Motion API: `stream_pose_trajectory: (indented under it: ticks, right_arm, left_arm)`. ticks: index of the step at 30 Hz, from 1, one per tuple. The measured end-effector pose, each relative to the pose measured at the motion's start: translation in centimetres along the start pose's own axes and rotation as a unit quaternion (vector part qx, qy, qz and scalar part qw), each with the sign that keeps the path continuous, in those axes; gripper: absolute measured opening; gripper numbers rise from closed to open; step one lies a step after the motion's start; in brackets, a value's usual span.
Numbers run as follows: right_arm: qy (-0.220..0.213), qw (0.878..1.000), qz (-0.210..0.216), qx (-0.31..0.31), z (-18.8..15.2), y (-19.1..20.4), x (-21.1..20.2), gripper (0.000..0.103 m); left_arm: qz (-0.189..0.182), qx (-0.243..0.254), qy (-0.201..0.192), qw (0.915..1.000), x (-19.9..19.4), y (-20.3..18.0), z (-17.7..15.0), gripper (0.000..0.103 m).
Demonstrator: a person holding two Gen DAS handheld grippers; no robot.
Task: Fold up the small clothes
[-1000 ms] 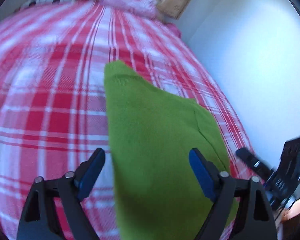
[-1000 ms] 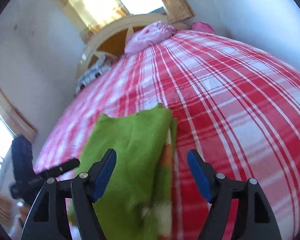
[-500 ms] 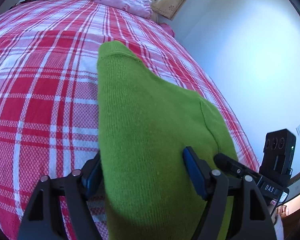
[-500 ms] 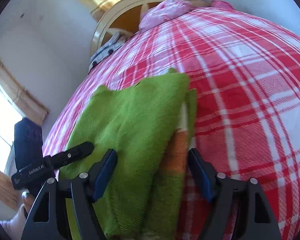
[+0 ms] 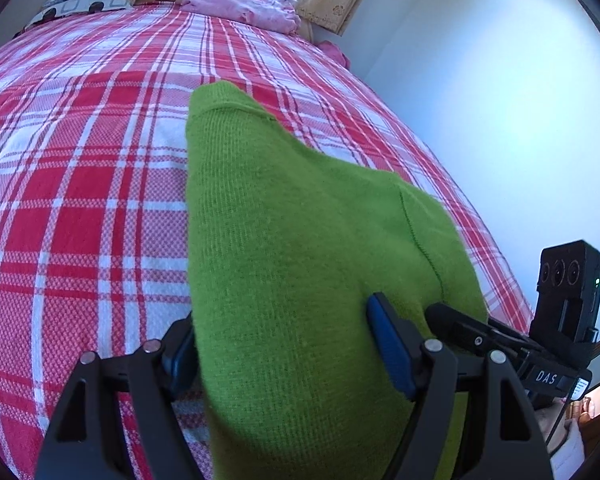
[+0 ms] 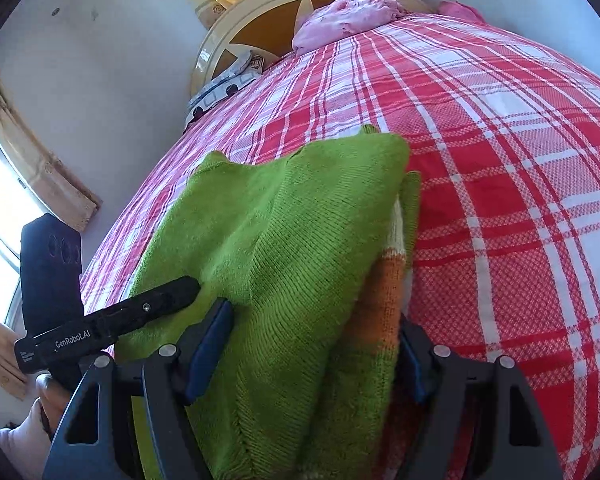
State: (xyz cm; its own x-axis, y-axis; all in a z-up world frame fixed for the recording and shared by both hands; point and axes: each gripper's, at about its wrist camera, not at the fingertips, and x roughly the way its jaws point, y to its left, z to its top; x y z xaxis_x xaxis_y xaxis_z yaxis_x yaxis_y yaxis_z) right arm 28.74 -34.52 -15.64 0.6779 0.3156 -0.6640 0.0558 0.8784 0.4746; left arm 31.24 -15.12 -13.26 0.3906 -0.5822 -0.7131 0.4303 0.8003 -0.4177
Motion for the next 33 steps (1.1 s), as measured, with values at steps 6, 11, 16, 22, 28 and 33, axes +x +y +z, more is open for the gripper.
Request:
stream_pose_trajectory:
  ticks: [6, 11, 16, 22, 28, 33]
  right_arm:
    - [-0.002, 1.0, -0.022, -0.021, 0.1, 0.8, 0.2, 0.06]
    - [-0.014, 0.998, -0.041, -0.048, -0.2, 2.2, -0.1, 0.042]
    - [-0.026, 0.991, -0.107, -0.082, -0.6, 5.1, -0.6, 0.033]
    - [-0.06, 0.989, -0.115, -0.07, -1.7, 7.9, -3.3, 0.031]
    - [-0.077, 0.987, -0.118, -0.072, -3.4, 10.6, -5.8, 0.031]
    - [-0.085, 0.989, -0.109, -0.045, -5.5, 11.9, -7.5, 0.031]
  left_arm:
    - [-0.002, 0.0, -0.015, 0.9999, -0.3, 0.0, -0.2, 0.059]
    - [0.004, 0.008, -0.022, 0.9997, -0.6, -0.5, -0.5, 0.05]
    - [0.04, 0.04, -0.03, 0.998, -1.2, -1.8, -0.6, 0.041]
    - [0.058, 0.052, -0.028, 0.9966, -3.0, -2.6, -0.9, 0.037]
    - [0.066, 0.065, -0.029, 0.9953, -5.3, -3.5, -2.1, 0.037]
    - [0.065, 0.06, -0.017, 0.996, -6.9, -3.5, -3.2, 0.037]
